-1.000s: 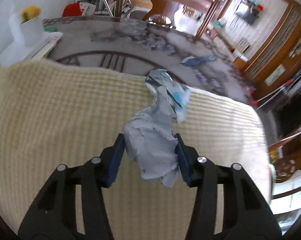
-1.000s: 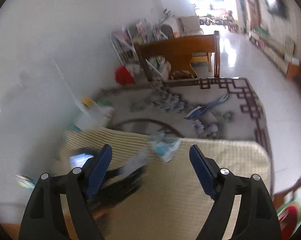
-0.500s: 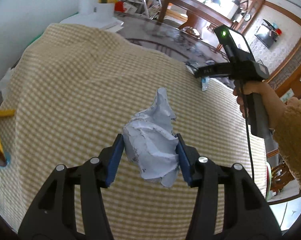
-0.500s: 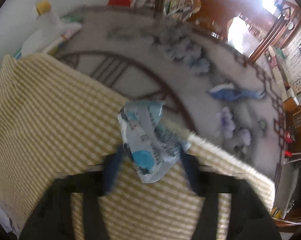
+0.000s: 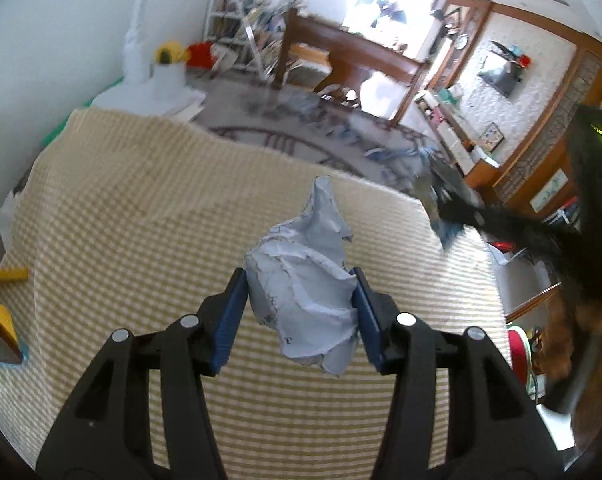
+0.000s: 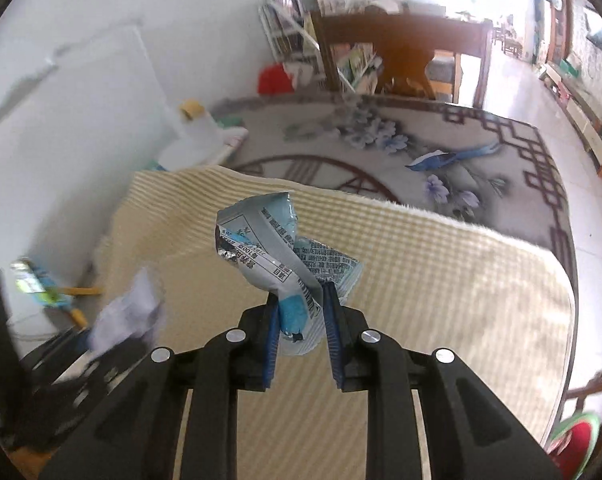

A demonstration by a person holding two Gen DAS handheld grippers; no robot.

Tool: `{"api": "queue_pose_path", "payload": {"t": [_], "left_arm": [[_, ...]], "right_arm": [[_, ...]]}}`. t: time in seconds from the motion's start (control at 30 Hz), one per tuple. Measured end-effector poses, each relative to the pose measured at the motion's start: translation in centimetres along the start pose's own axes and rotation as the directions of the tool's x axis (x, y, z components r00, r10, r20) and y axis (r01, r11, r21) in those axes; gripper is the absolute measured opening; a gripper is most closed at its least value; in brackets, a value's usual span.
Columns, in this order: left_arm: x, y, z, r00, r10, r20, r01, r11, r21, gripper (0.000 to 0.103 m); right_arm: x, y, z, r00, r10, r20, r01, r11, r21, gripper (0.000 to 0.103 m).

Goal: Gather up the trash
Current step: 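Grasp the grey crumpled paper with the left tool while the right tool grasps the blue-white wrapper, then lift the grey paper and blue-white wrapper and carry them over the red bucket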

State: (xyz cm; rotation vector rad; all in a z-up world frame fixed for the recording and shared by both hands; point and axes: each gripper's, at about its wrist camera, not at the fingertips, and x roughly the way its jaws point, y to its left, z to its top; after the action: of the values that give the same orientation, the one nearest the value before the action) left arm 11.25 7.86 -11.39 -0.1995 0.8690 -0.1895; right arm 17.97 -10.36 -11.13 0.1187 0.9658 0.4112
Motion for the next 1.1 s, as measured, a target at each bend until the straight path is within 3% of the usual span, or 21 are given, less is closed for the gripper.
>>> {"api": "queue_pose_path", "payload": {"t": [0.13, 0.3, 0.53, 0.8, 1.1], "left_arm": [[-1.1, -2.3, 0.5, 0.999, -0.029, 0.032, 0.028, 0.998, 0.05, 0.05], [-2.5, -5.3, 0.5, 0.995, -0.08, 0.058, 0.072, 0.989, 0.127, 0.05], [-4.1, -8.9, -0.3, 0.987, -0.143, 0.066, 0.127, 0.97, 0.206, 0.05], [-4.7, -12.2, -0.6, 0.977, -0.204, 0.057, 0.179, 0.941, 0.287, 0.05], [-4.8, -14.8, -1.4, 0.97, -0.24, 0.039, 0.213, 0.918, 0.335, 0.05]], "right_arm": [[-5.2, 1.2, -3.4, 0.994, -0.034, 0.103, 0.028, 0.998, 0.057, 0.022], [-9.3, 0.8, -6.9, 0.983, -0.076, 0.17, 0.046, 0.984, 0.174, 0.022], [-13.7, -0.3, -8.7, 0.954, -0.167, 0.249, 0.112, 0.969, 0.219, 0.022], [-17.2, -1.9, -10.9, 0.924, -0.24, 0.299, 0.154, 0.946, 0.286, 0.023], [-19.1, -4.0, -13.0, 0.908, -0.289, 0.302, 0.177, 0.92, 0.349, 0.023]]}}
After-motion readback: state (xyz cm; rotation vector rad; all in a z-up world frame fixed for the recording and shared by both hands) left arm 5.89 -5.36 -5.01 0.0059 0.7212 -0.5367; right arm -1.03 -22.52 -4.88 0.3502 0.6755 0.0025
